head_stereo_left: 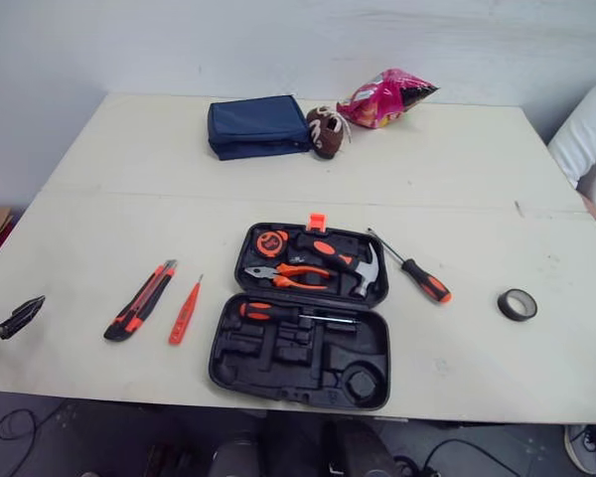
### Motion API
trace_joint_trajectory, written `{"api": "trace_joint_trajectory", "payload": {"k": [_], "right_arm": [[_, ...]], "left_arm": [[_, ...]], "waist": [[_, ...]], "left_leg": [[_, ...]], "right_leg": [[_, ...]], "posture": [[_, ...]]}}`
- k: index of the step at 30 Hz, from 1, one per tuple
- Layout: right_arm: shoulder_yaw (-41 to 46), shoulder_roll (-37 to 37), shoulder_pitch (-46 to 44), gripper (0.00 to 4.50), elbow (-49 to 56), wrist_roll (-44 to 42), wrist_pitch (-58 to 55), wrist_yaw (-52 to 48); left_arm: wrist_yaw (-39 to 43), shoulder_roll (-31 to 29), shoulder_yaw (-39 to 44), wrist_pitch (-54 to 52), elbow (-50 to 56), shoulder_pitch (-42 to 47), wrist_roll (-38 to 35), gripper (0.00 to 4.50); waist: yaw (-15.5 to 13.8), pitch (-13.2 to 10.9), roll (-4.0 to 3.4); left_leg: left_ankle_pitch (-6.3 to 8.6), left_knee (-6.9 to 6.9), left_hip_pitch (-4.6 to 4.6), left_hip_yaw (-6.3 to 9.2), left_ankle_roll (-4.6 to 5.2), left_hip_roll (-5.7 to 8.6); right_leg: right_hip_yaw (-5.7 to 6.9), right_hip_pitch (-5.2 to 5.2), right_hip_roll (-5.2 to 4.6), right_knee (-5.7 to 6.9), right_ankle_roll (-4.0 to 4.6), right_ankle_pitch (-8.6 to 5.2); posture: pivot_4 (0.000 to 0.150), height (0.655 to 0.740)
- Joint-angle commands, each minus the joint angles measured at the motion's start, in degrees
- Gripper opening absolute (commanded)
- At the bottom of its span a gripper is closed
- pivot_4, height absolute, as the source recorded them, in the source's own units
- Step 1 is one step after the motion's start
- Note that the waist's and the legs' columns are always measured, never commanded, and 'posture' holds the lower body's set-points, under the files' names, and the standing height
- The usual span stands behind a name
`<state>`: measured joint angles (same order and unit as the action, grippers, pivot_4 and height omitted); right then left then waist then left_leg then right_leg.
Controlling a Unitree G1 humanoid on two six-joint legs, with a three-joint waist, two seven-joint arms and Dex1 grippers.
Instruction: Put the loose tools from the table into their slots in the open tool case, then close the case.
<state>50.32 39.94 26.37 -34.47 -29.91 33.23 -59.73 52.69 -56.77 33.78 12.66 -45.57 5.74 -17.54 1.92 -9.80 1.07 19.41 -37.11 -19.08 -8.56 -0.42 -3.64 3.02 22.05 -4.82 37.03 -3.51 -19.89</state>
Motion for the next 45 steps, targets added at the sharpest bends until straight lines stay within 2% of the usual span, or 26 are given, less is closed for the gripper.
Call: {"api": "trace_joint_trajectory", "payload": {"k": [1, 4, 7, 9, 14, 20, 23, 27, 34, 37, 42, 43, 45], "right_arm": [[-2.77, 0.61, -1.12, 4.5, 9.14, -3.02, -5.07, -0.94], [-7.25, 1.97, -2.4, 4.5, 20.01, -4.07, -12.64, -0.35], [-12.66, 5.73, -4.38, 4.5, 31.59, -2.41, -28.0, 6.96], [-14.64, 7.58, -6.21, 4.5, 38.08, -4.83, -35.94, 9.3], [-21.61, 13.76, -12.17, 4.5, 47.19, -7.74, -53.41, 11.16], [-31.37, 18.18, -22.39, 4.5, 48.32, -6.28, -67.3, 11.87], [-38.63, 17.43, -30.66, 4.5, 45.51, -2.69, -71.33, 13.62], [-45.47, 16.07, -36.35, 4.5, 42.11, 1.6, -72.07, 12.7], [-50.72, 12.07, -44.59, 4.5, 36.94, 6.52, -75.35, 14.8], [-51.62, 10.27, -46.62, 3.69, 35.33, 8.14, -76.09, 15.68], [-49.37, 8.83, -46.19, 1.21, 35.39, 9.21, -75.13, 16.85], [-48.74, 8.79, -45.9, 1.01, 35.44, 9.55, -74.42, 17.19], [-47.79, 8.59, -45.57, 1.04, 35.38, 10.28, -72.15, 17.69]], "left_arm": [[0.7, 1.29, 1.57, 0.38, 7.49, -0.8, -3.25, 4.47], [2.17, 3.48, 0.53, -2.65, 16.95, -1.59, -6.14, 4.47], [3.79, 5.55, -2.41, -9.53, 29.45, -2.51, -10.02, 4.47], [5.24, 6.1, -4.63, -15.41, 37.14, -3.73, -12.88, 4.47], [6.32, 6.94, -11.91, -25.51, 54.46, -3.26, -18.19, 4.47], [8.23, 6.47, -18.23, -31.1, 65.2, -0.22, -20.34, 4.47], [8.34, 7.14, -21.76, -33.23, 68.47, 2.17, -20.64, 4.47], [8.05, 8.04, -23.45, -34.34, 70.18, 2.25, -20.15, 4.47], [7.41, 8.78, -23.81, -35.17, 72.39, 0.89, -19.65, 4.47], [6.56, 9.12, -23.64, -35.39, 73.32, 0.45, -19.56, 4.5], [5.52, 8.98, -21.93, -35.59, 74.63, -0.24, -19.91, 4.5], [5.87, 9.54, -21.55, -34.12, 74.73, -0.03, -19.89, 4.5], [6.35, 10.99, -21.16, -30.6, 74.64, 0.84, -19.34, 4.5]], "waist": [[0.21, -0.02, -0.05], [0.2, -0.02, -0.07], [0.1, -0.07, -0.14], [-0.11, -0.06, -0.12], [-0.4, -0.09, -0.12], [-0.29, -0.11, -0.09], [-0.01, -0.14, -0.07], [-0.27, -0.15, -0.08], [-0.18, -0.15, -0.08], [-0.22, -0.15, -0.08], [-0.14, -0.15, -0.07], [-0.22, -0.15, -0.07], [-0.3, -0.15, -0.07]], "left_leg": [[-0.01, 0.01, 0.0, 0.0, -0.01, 0.0], [-0.07, 0.02, -0.11, 0.0, -0.11, 0.0], [-0.22, -0.01, -0.18, -0.04, -0.17, 0.0], [-0.24, -0.05, -0.26, -0.05, -0.19, 0.01], [-0.41, 0.05, -0.44, -0.04, -0.17, -0.04], [-0.42, -0.17, -0.68, -0.03, -0.08, -0.01], [-0.43, -0.26, -0.73, -0.05, -0.07, -0.02], [-0.48, -0.23, -0.76, -0.06, -0.12, -0.04], [-0.49, -0.69, -1.27, -0.08, 0.01, -0.05], [-0.47, -0.82, -1.27, -0.07, 0.05, -0.06], [-0.46, -0.82, -1.26, -0.04, 0.04, -0.07], [-0.46, -0.81, -1.26, -0.04, 0.04, -0.08], [-0.46, -0.82, -1.27, -0.04, 0.04, -0.07]], "right_leg": [[0.0, 0.01, 0.0, 0.01, 0.0, 0.0], [-0.01, 0.13, 0.02, 0.05, 0.0, 0.0], [-0.04, 0.2, 0.03, 0.09, 0.0, 0.0], [-0.07, 0.29, 0.02, 0.13, 0.0, 0.0], [-0.06, 0.41, 0.19, 0.07, 0.04, -0.02], [-0.08, 0.47, 0.27, -0.03, -0.11, 0.06], [-0.13, 0.51, 0.29, 0.0, -0.15, 0.08], [-0.14, 0.57, 0.38, -0.02, -0.14, 0.08], [-0.15, 0.91, 0.36, 0.0, -0.22, 0.13], [-0.15, 0.88, 0.35, 0.09, -0.24, 0.14], [-0.15, 0.86, 0.37, 0.1, -0.24, 0.13], [-0.14, 0.86, 0.37, 0.1, -0.24, 0.13], [-0.14, 0.86, 0.36, 0.09, -0.24, 0.13]], "posture": [[0.15, 0.74], [0.15, 0.74], [0.15, 0.74], [0.15, 0.74], [0.15, 0.74], [0.15, 0.74], [0.15, 0.74], [0.15, 0.74], [0.15, 0.74], [0.15, 0.74], [0.15, 0.74], [0.15, 0.74], [0.15, 0.74]]}}
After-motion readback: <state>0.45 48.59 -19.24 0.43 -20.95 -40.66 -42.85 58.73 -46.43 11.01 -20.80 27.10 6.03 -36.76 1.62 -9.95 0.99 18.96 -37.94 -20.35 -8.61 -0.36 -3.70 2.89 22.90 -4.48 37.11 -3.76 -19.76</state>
